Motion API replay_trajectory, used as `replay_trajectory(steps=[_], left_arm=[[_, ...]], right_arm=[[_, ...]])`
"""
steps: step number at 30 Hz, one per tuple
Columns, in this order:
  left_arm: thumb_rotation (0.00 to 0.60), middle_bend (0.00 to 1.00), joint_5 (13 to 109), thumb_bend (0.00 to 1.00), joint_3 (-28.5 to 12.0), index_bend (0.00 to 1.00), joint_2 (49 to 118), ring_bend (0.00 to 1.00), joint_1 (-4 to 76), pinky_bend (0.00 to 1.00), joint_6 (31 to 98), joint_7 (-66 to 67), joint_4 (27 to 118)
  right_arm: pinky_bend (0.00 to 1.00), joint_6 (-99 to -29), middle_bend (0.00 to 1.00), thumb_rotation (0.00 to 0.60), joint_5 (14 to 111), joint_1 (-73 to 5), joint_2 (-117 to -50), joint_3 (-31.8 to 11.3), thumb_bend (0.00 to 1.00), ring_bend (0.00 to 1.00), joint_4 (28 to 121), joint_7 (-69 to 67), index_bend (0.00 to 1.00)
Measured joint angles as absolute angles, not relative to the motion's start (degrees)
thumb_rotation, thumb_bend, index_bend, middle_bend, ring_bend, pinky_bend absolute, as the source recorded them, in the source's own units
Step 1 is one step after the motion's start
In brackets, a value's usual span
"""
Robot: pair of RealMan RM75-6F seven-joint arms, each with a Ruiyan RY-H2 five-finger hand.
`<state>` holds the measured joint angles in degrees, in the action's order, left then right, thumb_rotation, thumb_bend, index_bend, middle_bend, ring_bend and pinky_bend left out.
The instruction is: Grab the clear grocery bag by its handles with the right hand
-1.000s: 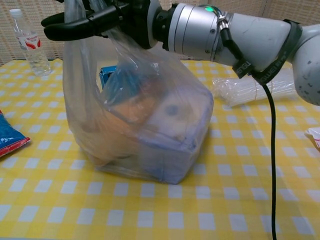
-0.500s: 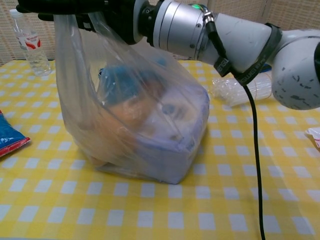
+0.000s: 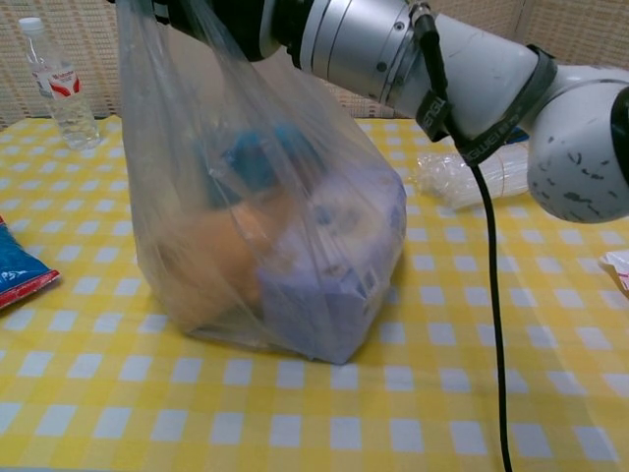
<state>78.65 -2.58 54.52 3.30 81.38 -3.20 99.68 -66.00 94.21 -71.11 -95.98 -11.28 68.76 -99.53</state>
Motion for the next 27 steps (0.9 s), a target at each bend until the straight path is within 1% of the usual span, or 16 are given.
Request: replay_trajectory(steps=[6, 9, 11, 13, 14, 19, 20, 21, 22, 23, 24, 25, 27], left_arm=[[0.6, 0.18, 78.73, 0.19, -2.6, 0.0, 54.5, 0.12, 3.29, 0.01, 81.36, -3.3, 99.65], [0.6, 0.18, 78.49, 0.19, -2.67, 0.0, 54.48, 0.12, 3.38, 0.01, 81.08, -3.39, 99.61], [0.6, 0.18, 78.42, 0.19, -2.68, 0.0, 54.46, 0.12, 3.37, 0.01, 81.05, -3.33, 99.64], [0.6, 0.18, 78.53, 0.19, -2.67, 0.0, 54.45, 0.12, 3.31, 0.01, 81.2, -3.29, 99.69], [0.6, 0.18, 78.57, 0.19, -2.66, 0.0, 54.44, 0.12, 3.28, 0.01, 81.24, -3.26, 99.73], [0.6, 0.18, 78.6, 0.19, -2.69, 0.0, 54.36, 0.12, 3.23, 0.01, 81.29, -3.41, 99.76], [0.6, 0.18, 78.61, 0.19, -2.7, 0.0, 54.34, 0.12, 3.22, 0.01, 81.32, -3.45, 99.76], [0.6, 0.18, 78.65, 0.19, -2.71, 0.0, 54.32, 0.12, 3.21, 0.01, 81.36, -3.49, 99.77], [0.6, 0.18, 78.73, 0.19, -2.7, 0.0, 54.31, 0.12, 3.19, 0.01, 81.4, -3.52, 99.77], [0.6, 0.18, 78.8, 0.19, -2.68, 0.0, 54.3, 0.12, 3.17, 0.01, 81.44, -3.54, 99.77], [0.6, 0.18, 78.89, 0.19, -2.67, 0.0, 54.3, 0.12, 3.16, 0.01, 81.48, -3.55, 99.77], [0.6, 0.18, 78.99, 0.19, -2.63, 0.0, 54.3, 0.12, 3.14, 0.01, 81.52, -3.57, 99.77], [0.6, 0.18, 79.18, 0.19, -2.55, 0.0, 54.31, 0.12, 3.08, 0.01, 81.6, -3.57, 99.77]], right_arm=[[0.22, -65.51, 0.2, 0.6, 92.14, -70.64, -95.29, -12.39, 0.22, 0.24, 70.49, -109.46, 0.09], [0.25, -65.07, 0.25, 0.6, 91.2, -70.3, -94.43, -13.01, 0.22, 0.27, 71.37, -115.53, 0.15], [0.27, -64.72, 0.27, 0.6, 90.52, -69.98, -93.68, -13.54, 0.22, 0.29, 72.21, -118.46, 0.17], [0.32, -64.26, 0.29, 0.6, 89.86, -69.72, -93.12, -13.95, 0.22, 0.34, 73.22, -120.07, 0.18], [0.36, -63.89, 0.31, 0.6, 89.35, -69.54, -92.77, -14.24, 0.22, 0.37, 73.93, -121.07, 0.2], [0.55, -62.1, 0.49, 0.6, 85.61, -68.63, -91.78, -15.92, 0.23, 0.54, 76.66, -121.56, 0.38], [0.61, -61.84, 0.52, 0.6, 84.33, -68.32, -91.68, -16.44, 0.27, 0.59, 77.42, -120.52, 0.42], [0.67, -61.66, 0.55, 0.6, 83.4, -68.06, -91.62, -16.86, 0.35, 0.64, 78.02, -119.48, 0.44], [0.79, -61.51, 0.57, 0.6, 82.6, -67.79, -91.55, -17.32, 0.47, 0.67, 78.7, -118.27, 0.47], [0.85, -61.33, 0.59, 0.6, 81.57, -67.4, -91.49, -17.95, 0.54, 0.67, 79.64, -116.44, 0.5], [0.93, -61.2, 0.61, 0.6, 80.62, -67.1, -91.46, -18.47, 0.63, 0.68, 80.39, -114.94, 0.54], [0.99, -61.04, 0.64, 0.6, 79.47, -66.78, -91.42, -19.03, 0.71, 0.69, 81.24, -113.33, 0.58], [1.0, -60.54, 0.7, 0.6, 76.37, -65.91, -91.23, -20.51, 0.82, 0.73, 83.67, -109.48, 0.63]])
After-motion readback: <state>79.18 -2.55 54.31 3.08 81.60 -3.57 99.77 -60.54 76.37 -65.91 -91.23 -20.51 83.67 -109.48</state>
